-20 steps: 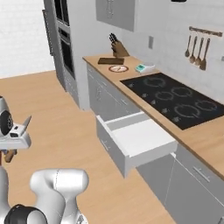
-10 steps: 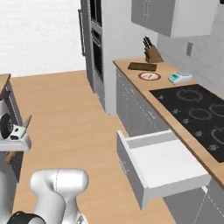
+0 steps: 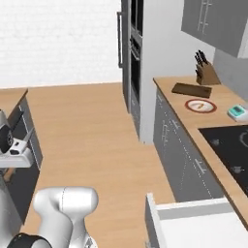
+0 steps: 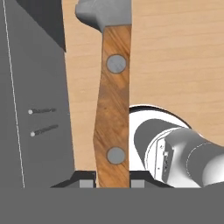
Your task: Pick up the knife from the drawer and place it on the cutting board. Then place the meat from the plate to the cutting board.
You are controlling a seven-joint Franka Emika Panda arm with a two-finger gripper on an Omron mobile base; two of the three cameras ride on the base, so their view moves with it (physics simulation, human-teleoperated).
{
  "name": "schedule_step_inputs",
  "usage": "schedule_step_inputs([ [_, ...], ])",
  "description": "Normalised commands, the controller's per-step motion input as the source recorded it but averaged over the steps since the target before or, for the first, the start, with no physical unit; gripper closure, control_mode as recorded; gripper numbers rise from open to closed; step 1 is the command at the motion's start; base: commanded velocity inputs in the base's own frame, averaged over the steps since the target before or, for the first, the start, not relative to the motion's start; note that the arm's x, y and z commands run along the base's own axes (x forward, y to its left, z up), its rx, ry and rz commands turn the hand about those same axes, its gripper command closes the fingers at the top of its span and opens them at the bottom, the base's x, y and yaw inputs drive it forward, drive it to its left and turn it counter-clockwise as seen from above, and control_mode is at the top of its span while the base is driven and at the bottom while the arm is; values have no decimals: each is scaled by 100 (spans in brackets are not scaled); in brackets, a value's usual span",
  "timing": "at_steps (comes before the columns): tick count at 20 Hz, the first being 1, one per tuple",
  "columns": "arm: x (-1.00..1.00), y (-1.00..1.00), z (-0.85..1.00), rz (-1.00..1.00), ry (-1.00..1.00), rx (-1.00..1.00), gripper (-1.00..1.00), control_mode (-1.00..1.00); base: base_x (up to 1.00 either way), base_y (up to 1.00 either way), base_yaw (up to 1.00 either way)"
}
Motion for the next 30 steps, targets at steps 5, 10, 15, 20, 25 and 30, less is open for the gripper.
schedule_step_inputs([
  [5,0,0,0,0,0,0,100,100,100,0,-6],
  [10,0,0,0,0,0,0,100,100,93,28,-53],
  [15,0,0,0,0,0,0,100,100,77,31,-67],
  [20,0,0,0,0,0,0,100,100,79,35,-68],
  [25,0,0,0,0,0,0,100,100,81,73,-63],
  [30,0,0,0,0,0,0,100,100,81,63,-57],
])
